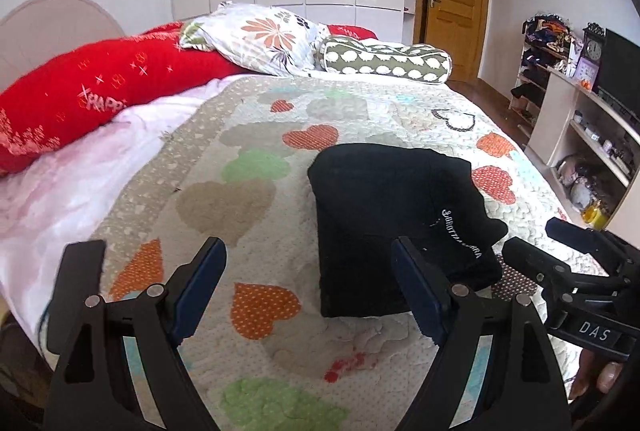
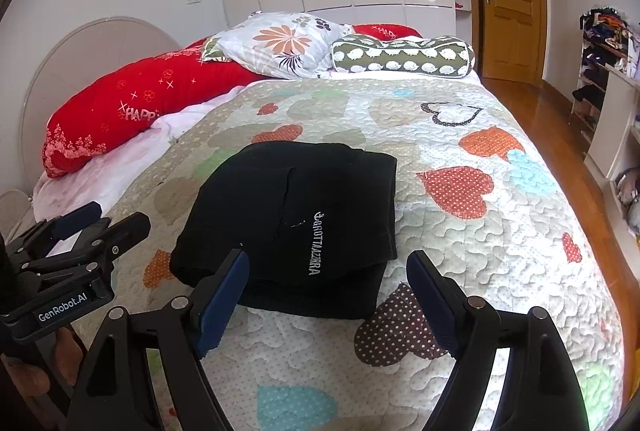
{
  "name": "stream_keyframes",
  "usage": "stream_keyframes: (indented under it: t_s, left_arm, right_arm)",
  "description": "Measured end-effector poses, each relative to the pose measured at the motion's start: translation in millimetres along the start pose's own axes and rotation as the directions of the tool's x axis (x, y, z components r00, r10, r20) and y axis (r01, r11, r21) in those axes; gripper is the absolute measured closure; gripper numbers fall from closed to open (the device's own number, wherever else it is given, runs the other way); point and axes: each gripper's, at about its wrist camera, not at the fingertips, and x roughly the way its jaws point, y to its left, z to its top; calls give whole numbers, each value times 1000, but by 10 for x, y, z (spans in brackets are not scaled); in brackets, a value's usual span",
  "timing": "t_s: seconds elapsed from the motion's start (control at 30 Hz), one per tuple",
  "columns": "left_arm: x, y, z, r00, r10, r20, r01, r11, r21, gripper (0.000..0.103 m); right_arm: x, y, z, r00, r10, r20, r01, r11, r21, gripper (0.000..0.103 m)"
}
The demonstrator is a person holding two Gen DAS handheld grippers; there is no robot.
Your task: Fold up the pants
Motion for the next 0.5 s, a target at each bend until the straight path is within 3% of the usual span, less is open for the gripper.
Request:
stream_keyframes:
  t_s: [0.27,0.4,0.5]
  left_arm:
    - [-55,4,-37,999,37,13,-37,999,12,18]
    - [-66,7,-51,1000,8,11,-8,1000,9,18]
    - [-47,-1,-53,1000,29,3,-29,999,19,18]
  right_arm:
    - [-8,-5,-10,1000,-4,-17,4,1000,-7,20]
    - [-9,-19,-10,1000,-7,-18,7,1000,-4,20]
    - [-5,-16,-11,1000,-6,-17,6,1000,-4,20]
